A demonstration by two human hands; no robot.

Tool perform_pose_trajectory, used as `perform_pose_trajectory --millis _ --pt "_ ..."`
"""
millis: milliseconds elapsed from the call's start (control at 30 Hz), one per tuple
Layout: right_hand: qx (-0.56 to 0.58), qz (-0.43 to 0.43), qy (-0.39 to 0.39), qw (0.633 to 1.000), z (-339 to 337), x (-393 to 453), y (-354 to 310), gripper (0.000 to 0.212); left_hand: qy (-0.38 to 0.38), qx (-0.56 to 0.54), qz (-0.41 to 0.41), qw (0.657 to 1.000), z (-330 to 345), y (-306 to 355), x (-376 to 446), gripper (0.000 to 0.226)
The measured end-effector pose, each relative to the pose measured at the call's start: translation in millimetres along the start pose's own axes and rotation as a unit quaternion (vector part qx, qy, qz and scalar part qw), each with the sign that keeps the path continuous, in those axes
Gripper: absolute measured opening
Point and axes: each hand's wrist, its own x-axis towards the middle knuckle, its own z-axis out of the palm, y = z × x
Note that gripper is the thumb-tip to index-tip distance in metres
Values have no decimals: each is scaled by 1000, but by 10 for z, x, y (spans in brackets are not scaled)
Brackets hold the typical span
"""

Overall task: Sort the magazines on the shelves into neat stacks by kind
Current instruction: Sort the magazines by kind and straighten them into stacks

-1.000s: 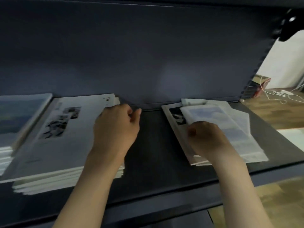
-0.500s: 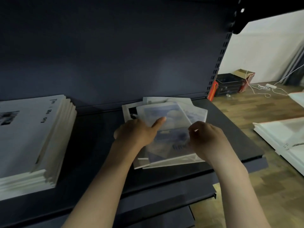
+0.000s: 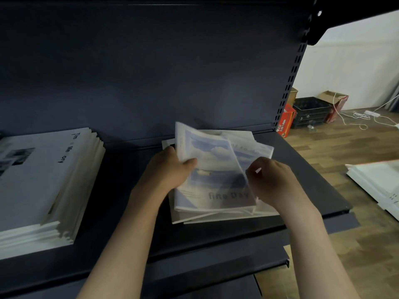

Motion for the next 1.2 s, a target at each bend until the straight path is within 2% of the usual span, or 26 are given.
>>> perform_pose_trajectory --millis 100,233,300,367,500,867,1200 --pt "-22 29 1 999 24 57 23 30 30 19 11 999 -115 -20 -42 44" --pt "-93 106 4 990 -21 73 71 80 50 5 12 999 -232 -47 -109 37" --pt "-110 127 -2 986 -27 95 106 93 53 10 10 999 -261 -71 -122 37" --pt "-106 130 -29 986 6 118 118 97 52 13 6 999 -275 -88 -134 37" --pt "-72 125 -63 988 76 154 68 101 57 12 6 998 -282 -94 -153 36" --pt "-40 104 46 993 102 175 -43 83 92 -1 14 996 -290 -146 -211 34" --pt "2 104 46 993 88 170 -20 65 104 -3 17 994 -284 -190 -262 31"
